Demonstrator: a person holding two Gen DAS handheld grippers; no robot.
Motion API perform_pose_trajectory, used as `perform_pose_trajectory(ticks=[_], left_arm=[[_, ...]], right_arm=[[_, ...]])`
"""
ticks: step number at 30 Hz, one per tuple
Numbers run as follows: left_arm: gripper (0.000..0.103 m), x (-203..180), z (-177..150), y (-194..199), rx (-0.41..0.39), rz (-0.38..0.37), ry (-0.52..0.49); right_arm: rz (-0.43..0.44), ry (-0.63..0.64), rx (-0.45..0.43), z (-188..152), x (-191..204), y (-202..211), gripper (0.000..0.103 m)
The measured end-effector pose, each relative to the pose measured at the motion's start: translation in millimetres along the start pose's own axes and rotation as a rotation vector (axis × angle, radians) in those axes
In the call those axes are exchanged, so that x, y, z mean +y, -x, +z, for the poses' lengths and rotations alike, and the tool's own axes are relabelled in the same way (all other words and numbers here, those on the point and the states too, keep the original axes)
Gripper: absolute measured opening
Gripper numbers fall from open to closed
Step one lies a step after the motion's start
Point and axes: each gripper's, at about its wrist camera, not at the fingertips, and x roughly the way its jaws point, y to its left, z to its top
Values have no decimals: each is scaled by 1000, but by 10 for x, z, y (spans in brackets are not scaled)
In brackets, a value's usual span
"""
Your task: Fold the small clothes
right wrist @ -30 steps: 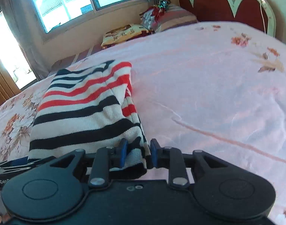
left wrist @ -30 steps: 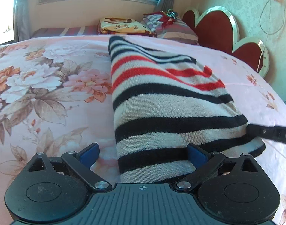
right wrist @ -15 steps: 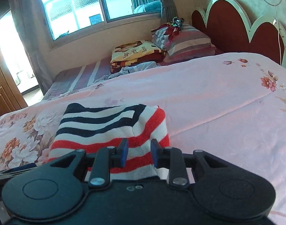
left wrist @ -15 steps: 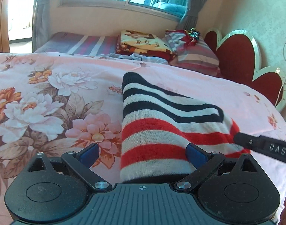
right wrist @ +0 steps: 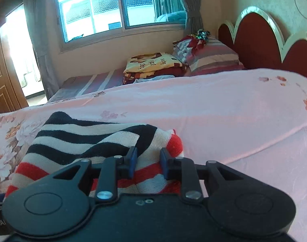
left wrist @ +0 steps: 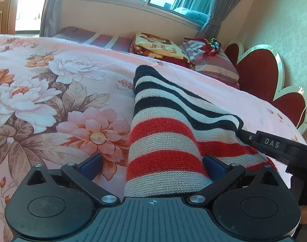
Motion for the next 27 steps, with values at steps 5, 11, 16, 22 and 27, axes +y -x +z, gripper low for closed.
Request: perform_pose_trajectory(ticks=[5, 11, 16, 22, 27], left_arm=[[103, 32, 82, 173, -29, 3, -15], [103, -29, 206, -49, 18, 46, -36], [103, 4, 192, 13, 23, 33, -17], [103, 6, -32, 406, -6, -4, -50], [103, 15, -179, 395, 16, -11, -53]], right_arm=[[-41, -11, 43, 136, 63, 156, 26], [-80, 57, 68, 111, 223, 18, 26], [-86, 39, 56, 177, 122, 251, 25], [-14, 99, 29, -120, 123, 858, 27], [-41, 122, 73, -426, 99, 888, 29]])
